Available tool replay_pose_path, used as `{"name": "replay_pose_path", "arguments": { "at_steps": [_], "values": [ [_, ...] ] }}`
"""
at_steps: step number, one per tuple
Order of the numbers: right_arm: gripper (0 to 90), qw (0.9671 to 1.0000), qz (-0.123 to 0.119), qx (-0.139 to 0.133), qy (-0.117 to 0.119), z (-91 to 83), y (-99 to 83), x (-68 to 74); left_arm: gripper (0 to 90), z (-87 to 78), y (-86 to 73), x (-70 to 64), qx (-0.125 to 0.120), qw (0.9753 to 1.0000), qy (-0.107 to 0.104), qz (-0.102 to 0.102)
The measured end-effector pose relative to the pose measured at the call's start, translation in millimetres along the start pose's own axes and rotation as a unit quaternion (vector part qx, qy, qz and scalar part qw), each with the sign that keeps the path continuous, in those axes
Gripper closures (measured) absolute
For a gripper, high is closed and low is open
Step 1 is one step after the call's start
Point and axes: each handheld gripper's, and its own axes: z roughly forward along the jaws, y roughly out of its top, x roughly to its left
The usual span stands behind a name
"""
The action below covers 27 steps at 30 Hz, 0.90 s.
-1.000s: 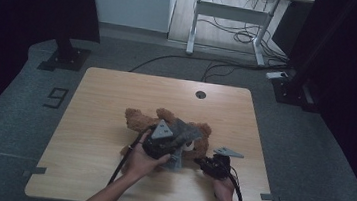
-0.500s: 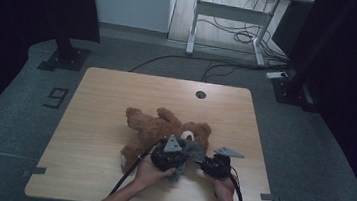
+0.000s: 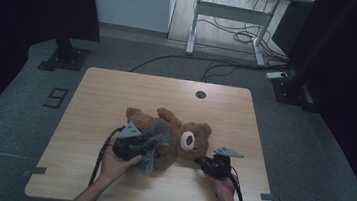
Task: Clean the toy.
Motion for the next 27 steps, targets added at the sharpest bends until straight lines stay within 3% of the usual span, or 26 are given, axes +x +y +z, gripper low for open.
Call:
{"name": "replay_pose_path", "arguments": {
  "at_steps": [3, 6, 10, 12, 15, 23, 25, 26, 27],
  "values": [
    [71.2, 1.0, 0.001, 0.001, 0.0, 0.3, -0.1, 0.2, 75.0, -8.5, -7.0, 21.0, 0.011, 0.9994, 0.019, -0.025],
    [71.2, 1.0, 0.0, 0.001, 0.0, 0.7, -0.2, 0.4, 75.0, -4.1, -16.9, 45.9, 0.026, 0.9965, 0.004, -0.079],
    [71.3, 1.0, -0.003, 0.001, -0.002, 1.2, -0.2, 2.1, 75.0, 3.0, -20.2, 63.8, 0.039, 0.9936, 0.006, -0.106],
    [71.2, 1.0, -0.005, 0.001, -0.002, 1.5, -0.4, 2.6, 74.9, 6.7, -20.2, 67.9, 0.047, 0.9933, 0.01, -0.105],
    [71.2, 1.0, -0.004, 0.001, -0.001, 1.5, -0.4, 2.5, 75.0, 9.7, -19.7, 71.8, 0.065, 0.993, 0.039, -0.091],
    [71.3, 1.0, -0.004, 0.003, -0.001, 1.8, -0.3, 2.2, 75.2, 16.3, -26.5, 87.8, 0.099, 0.9866, 0.088, -0.095],
    [71.2, 1.0, -0.004, 0.003, -0.002, 1.9, -0.4, 2.2, 75.2, 19.3, -29.0, 90.3, 0.116, 0.983, 0.117, -0.081],
    [71.2, 1.0, -0.004, 0.004, -0.003, 1.9, -0.4, 2.1, 75.2, 20.0, -31.1, 93.0, 0.121, 0.9819, 0.121, -0.081],
    [71.2, 1.0, -0.004, 0.006, -0.003, 1.9, -0.4, 2.0, 75.2, 19.2, -31.7, 94.2, 0.116, 0.9828, 0.115, -0.086]
  ]
}}
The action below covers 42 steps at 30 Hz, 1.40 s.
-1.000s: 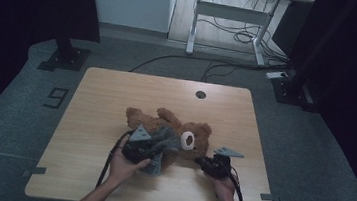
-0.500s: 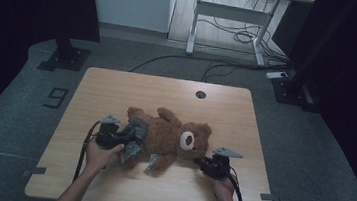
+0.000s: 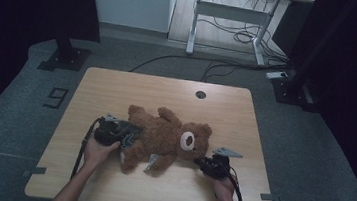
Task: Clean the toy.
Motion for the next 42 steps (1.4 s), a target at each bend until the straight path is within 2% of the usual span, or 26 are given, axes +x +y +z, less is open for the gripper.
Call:
{"name": "replay_pose_path", "arguments": {
  "at_steps": [1, 4, 6, 8, 11, 13, 17, 20, 23, 25, 30, 32, 34, 35, 37, 38, 40, 42],
  "values": [
    [71.2, 1.0, 0.0, 0.001, 0.0, 0.0, 0.0, -0.1, 75.2, -2.3, 0.1, 0.2, -0.008, 0.9999, -0.01, -0.004],
    [71.3, 1.0, 0.001, 0.002, 0.001, 0.1, 0.4, -1.0, 75.5, -9.8, 4.5, -7.2, -0.03, 0.9988, -0.038, -0.001],
    [71.3, 1.0, 0.003, 0.002, 0.0, 0.3, 0.6, -1.3, 75.5, -15.6, 11.7, -19.4, -0.042, 0.9973, -0.058, 0.015],
    [71.3, 1.0, 0.004, 0.002, 0.0, 0.4, 0.6, -1.4, 75.5, -19.2, 17.9, -30.9, -0.049, 0.9956, -0.077, 0.022],
    [71.4, 1.0, 0.006, 0.005, -0.004, 0.4, 0.5, -1.5, 75.5, -25.3, 26.5, -55.0, -0.059, 0.9932, -0.086, 0.05],
    [71.5, 0.9999, 0.01, 0.006, -0.013, -0.2, 0.5, -2.7, 75.6, -29.9, 28.3, -64.8, -0.067, 0.9919, -0.085, 0.067],
    [71.5, 0.9996, 0.021, 0.007, -0.019, -2.3, 0.2, -7.5, 75.6, -44.0, 30.3, -75.4, -0.094, 0.9879, -0.102, 0.071],
    [71.6, 0.9996, 0.018, 0.003, -0.019, -3.0, -0.1, -6.8, 75.6, -55.0, 32.5, -79.8, -0.114, 0.9842, -0.117, 0.069],
    [71.7, 0.9997, 0.016, 0.001, -0.02, -3.1, 0.7, -5.3, 75.6, -64.0, 35.9, -84.9, -0.129, 0.979, -0.142, 0.067],
    [71.7, 0.9997, 0.018, 0.0, -0.018, -3.1, 0.6, -5.7, 75.5, -66.1, 38.7, -89.8, -0.134, 0.9768, -0.15, 0.073],
    [71.8, 0.9997, 0.017, -0.005, -0.015, -3.3, 0.6, -4.2, 75.3, -60.1, 46.8, -107.1, -0.133, 0.9746, -0.155, 0.092],
    [71.8, 0.9997, 0.016, -0.004, -0.015, -3.4, 0.6, -4.4, 75.3, -53.7, 49.8, -114.6, -0.129, 0.975, -0.15, 0.101],
    [71.7, 0.9998, 0.016, -0.004, -0.015, -3.5, 0.7, -4.6, 75.3, -44.8, 51.2, -118.5, -0.12, 0.9781, -0.127, 0.113],
    [71.7, 0.9998, 0.016, -0.004, -0.014, -3.6, 0.7, -4.6, 75.2, -37.4, 50.7, -116.6, -0.11, 0.9812, -0.114, 0.111],
    [71.7, 0.9998, 0.015, -0.003, -0.013, -3.7, 0.6, -4.9, 75.5, -26.6, 47.0, -107.9, -0.091, 0.9854, -0.111, 0.091],
    [71.7, 0.9998, 0.016, -0.003, -0.013, -3.8, 0.5, -4.9, 75.6, -21.9, 43.4, -101.4, -0.087, 0.9866, -0.112, 0.081],
    [71.7, 0.9998, 0.015, -0.003, -0.01, -3.9, 0.4, -4.6, 75.8, -18.3, 35.9, -87.1, -0.089, 0.9875, -0.119, 0.053],
    [71.7, 0.9999, 0.013, -0.004, -0.009, -3.6, 0.5, -4.1, 76.0, -19.2, 31.0, -74.4, -0.09, 0.9893, -0.109, 0.036]
  ]
}}
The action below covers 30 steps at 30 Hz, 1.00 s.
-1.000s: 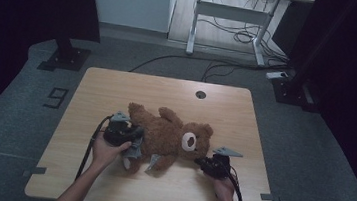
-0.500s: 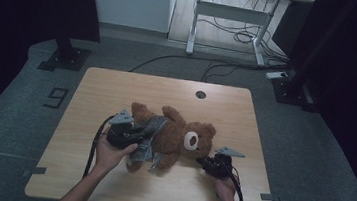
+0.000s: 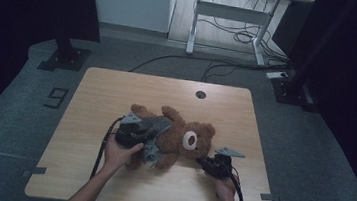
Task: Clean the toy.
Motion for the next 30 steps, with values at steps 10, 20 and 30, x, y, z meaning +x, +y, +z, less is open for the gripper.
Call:
{"name": "replay_pose_path", "arguments": {
  "at_steps": [10, 20, 30],
  "values": [
    [71.7, 1.0, 0.003, -0.001, 0.002, 0.7, 0.3, 0.3, 76.4, 0.5, -20.6, 39.0, 0.036, 0.9972, 0.06, -0.026],
    [71.7, 0.9999, -0.008, -0.009, 0.009, -1.8, 1.3, 1.1, 76.0, -8.3, -25.9, 52.9, 0.056, 0.9936, 0.093, -0.032],
    [71.7, 0.9997, -0.015, -0.018, 0.011, -4.8, 3.0, 3.7, 75.8, -36.6, -16.5, 31.3, -0.004, 0.9983, 0.058, -0.005]
  ]
}}
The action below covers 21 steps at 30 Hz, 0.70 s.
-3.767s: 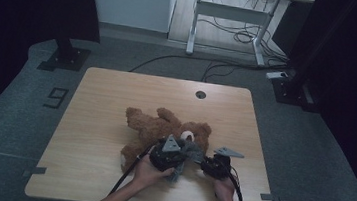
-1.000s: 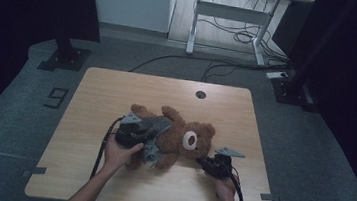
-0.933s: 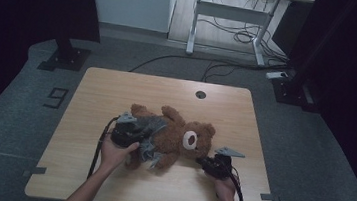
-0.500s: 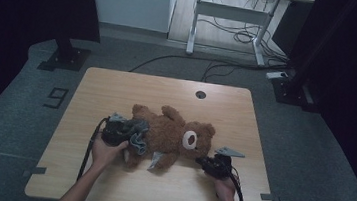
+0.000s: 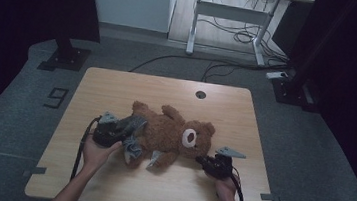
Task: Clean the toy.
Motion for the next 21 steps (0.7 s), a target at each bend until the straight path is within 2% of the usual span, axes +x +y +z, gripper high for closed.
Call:
{"name": "replay_pose_path", "arguments": {
  "at_steps": [2, 4, 5, 8, 11, 12, 17, 19, 21],
  "values": [
    [71.7, 1.0, -0.001, 0.001, -0.001, 0.2, -0.1, -0.1, 75.8, -4.6, 5.3, -10.2, -0.015, 0.9997, -0.016, 0.006],
    [71.7, 1.0, 0.0, 0.002, -0.001, 0.4, -0.1, -0.3, 75.6, -7.2, 11.9, -23.3, -0.024, 0.9991, -0.023, 0.025],
    [71.7, 1.0, 0.0, 0.001, -0.002, 0.6, -0.2, -0.4, 75.5, -6.8, 16.5, -32.5, -0.029, 0.9986, -0.026, 0.037],
    [71.7, 1.0, 0.0, 0.003, -0.003, 1.4, -0.2, -0.8, 75.5, 0.2, 27.1, -53.5, -0.033, 0.9971, -0.046, 0.05],
    [71.7, 1.0, 0.0, 0.003, -0.004, 1.5, -0.2, -1.0, 75.5, 15.1, 37.5, -80.4, -0.031, 0.9949, -0.067, 0.069],
    [71.7, 1.0, 0.0, 0.003, -0.004, 1.5, -0.2, -1.0, 75.5, 24.7, 41.6, -94.0, -0.028, 0.9937, -0.078, 0.075],
    [71.7, 1.0, 0.001, 0.003, -0.003, 1.6, -0.4, -1.1, 75.3, 57.5, 51.9, -129.8, -0.014, 0.9905, -0.103, 0.091],
    [71.7, 1.0, 0.0, 0.003, -0.003, 1.5, -0.4, -1.1, 75.2, 68.0, 55.2, -138.5, -0.007, 0.9898, -0.099, 0.102],
    [71.6, 1.0, -0.001, 0.005, -0.003, 1.4, -0.5, -1.4, 75.2, 79.3, 56.9, -143.6, 0.001, 0.99, -0.071, 0.122]
  ]
}}
